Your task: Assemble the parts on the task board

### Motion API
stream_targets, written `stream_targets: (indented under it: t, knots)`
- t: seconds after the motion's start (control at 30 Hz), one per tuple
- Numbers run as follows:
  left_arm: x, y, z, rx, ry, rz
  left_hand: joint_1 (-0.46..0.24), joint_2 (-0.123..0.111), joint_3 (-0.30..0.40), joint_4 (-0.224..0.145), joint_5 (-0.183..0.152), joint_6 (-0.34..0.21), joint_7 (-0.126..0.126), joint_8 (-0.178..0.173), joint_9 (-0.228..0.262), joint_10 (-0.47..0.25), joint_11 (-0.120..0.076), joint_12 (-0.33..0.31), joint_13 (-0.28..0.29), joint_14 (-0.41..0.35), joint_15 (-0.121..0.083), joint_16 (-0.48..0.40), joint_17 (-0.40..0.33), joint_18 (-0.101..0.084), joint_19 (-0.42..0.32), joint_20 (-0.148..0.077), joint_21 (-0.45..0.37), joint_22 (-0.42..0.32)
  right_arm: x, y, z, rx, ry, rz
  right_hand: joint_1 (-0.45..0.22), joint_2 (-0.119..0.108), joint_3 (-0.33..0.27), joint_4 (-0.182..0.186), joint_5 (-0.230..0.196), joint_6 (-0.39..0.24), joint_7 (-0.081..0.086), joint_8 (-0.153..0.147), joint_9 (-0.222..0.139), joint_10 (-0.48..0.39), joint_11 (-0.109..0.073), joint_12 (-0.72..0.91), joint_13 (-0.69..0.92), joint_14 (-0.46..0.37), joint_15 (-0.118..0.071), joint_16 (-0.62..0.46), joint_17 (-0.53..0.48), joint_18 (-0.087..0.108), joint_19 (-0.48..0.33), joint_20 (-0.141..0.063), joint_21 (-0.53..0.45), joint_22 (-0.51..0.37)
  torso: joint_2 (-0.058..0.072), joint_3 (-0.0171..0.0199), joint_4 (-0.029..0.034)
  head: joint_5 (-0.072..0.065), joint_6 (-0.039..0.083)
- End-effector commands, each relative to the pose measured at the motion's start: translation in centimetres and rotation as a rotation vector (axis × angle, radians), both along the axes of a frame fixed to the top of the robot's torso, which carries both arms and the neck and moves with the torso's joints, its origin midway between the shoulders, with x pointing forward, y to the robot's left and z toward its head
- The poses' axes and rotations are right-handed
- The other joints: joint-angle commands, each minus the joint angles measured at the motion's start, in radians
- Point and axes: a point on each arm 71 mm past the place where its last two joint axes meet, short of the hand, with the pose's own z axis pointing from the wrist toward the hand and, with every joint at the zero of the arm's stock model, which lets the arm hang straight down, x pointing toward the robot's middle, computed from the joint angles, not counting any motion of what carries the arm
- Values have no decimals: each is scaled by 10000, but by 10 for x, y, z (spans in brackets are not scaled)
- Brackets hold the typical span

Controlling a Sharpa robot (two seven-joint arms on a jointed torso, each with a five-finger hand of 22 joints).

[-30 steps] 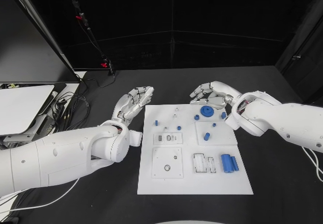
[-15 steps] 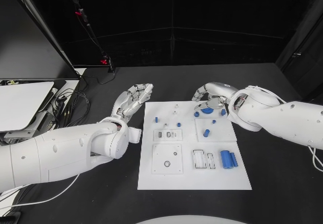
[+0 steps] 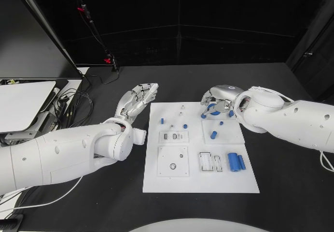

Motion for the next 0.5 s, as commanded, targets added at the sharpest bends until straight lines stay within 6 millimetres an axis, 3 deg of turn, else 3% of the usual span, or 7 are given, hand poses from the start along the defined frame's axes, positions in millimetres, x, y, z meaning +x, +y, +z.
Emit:
stream_targets:
  t: [0.03,0.33,0.5]
  knots:
    - [-8,1,24,-877,-3302,-227,-3,151,83,-7,34,55,1565,51,-27,66,-17,72,-14,46,-5,49,-15,107,47,16,56,15,2,1,-4,-672,212,-190,40,-21,-14,63,-16,76,28,-42,3,80,11,-34,3,896,82,29,1650,-61,862,58,27,2248,-18,-4,-1,21,-45]
    - [-8,0,24,-888,-3275,-242,-3,151,83,-7,34,55,1565,51,-27,66,-17,72,-14,46,-5,49,-15,107,47,16,56,15,4,10,-9,-964,437,-531,257,128,132,102,-14,313,83,-271,19,266,91,-167,6,899,162,32,1672,-61,862,141,27,2250,-31,4,-7,58,-88]
    - [-9,1,24,-884,-3267,-235,-3,151,83,-7,34,55,1565,51,-27,66,-17,72,-14,46,-5,49,-15,107,47,16,56,15,5,13,-11,-1079,495,-632,493,192,233,56,-14,445,91,-407,18,441,104,-243,1,904,184,35,1696,-64,870,176,33,2268,-56,-13,-15,78,-126]
